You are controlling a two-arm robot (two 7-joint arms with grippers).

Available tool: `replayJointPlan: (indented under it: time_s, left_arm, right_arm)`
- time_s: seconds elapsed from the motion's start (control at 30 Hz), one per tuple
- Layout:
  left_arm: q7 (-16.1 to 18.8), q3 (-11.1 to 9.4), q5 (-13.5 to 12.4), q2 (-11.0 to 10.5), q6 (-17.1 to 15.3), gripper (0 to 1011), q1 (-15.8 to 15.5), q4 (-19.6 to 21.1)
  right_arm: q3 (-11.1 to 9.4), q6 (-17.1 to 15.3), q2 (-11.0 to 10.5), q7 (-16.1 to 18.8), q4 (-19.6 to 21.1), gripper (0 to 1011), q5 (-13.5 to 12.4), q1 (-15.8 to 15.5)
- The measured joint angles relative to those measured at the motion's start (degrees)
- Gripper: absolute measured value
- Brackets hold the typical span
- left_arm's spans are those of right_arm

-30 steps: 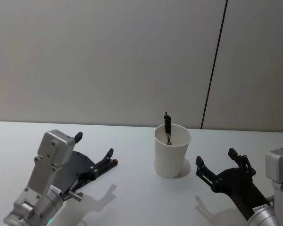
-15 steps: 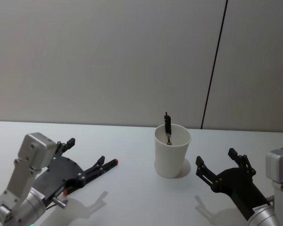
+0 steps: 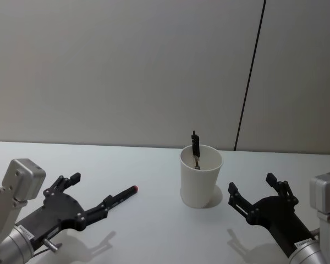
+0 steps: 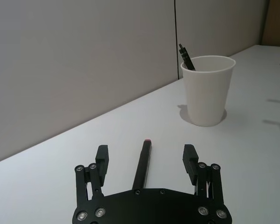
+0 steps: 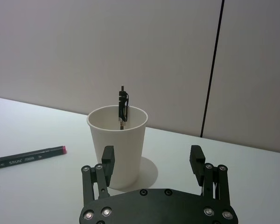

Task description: Place the pen into the pen holder.

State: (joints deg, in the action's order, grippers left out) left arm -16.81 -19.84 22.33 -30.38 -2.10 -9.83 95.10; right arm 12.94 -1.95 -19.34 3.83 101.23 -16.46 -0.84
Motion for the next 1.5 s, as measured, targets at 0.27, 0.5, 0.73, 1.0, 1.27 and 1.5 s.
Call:
replayJointPlan:
  time_s: [0.27,0.5,0.73,1.0,1.27,1.5]
  left_arm:
    - [-6.0,0.3,2.6,-1.5,-1.0,1002,-1.5,-2.8]
    - [-9.9,-0.3,4.1,-2.2,-1.9,1002,-3.6,-5.9]
    - [-12.3,-1.2,4.7,-2.4,-2.6,1002,-5.6,-8.7]
    - [-13.8,-2.5,4.8,-2.3,-3.6,1002,-7.9,-11.6]
    - [-14.3,-3.7,4.4,-2.0,-5.1,1002,-9.8,-14.0]
    - [-14.8,-4.7,4.2,-1.7,-6.8,1002,-11.5,-16.0]
  right_arm:
    - [0.0,0.0,0.0,0.0,0.0,1001,0.0,0.0]
    - [0.0,0.0,0.0,0.0,0.0,1001,0.0,0.0]
    - [0.0,0.0,0.0,0.0,0.0,1001,0.0,0.0]
    - [0.0,0.0,0.0,0.0,0.0,1001,0.0,0.0]
    - [0.0,0.0,0.0,0.0,0.0,1001,0.0,0.0]
    - [0.0,0.0,0.0,0.0,0.0,1001,0.0,0.0]
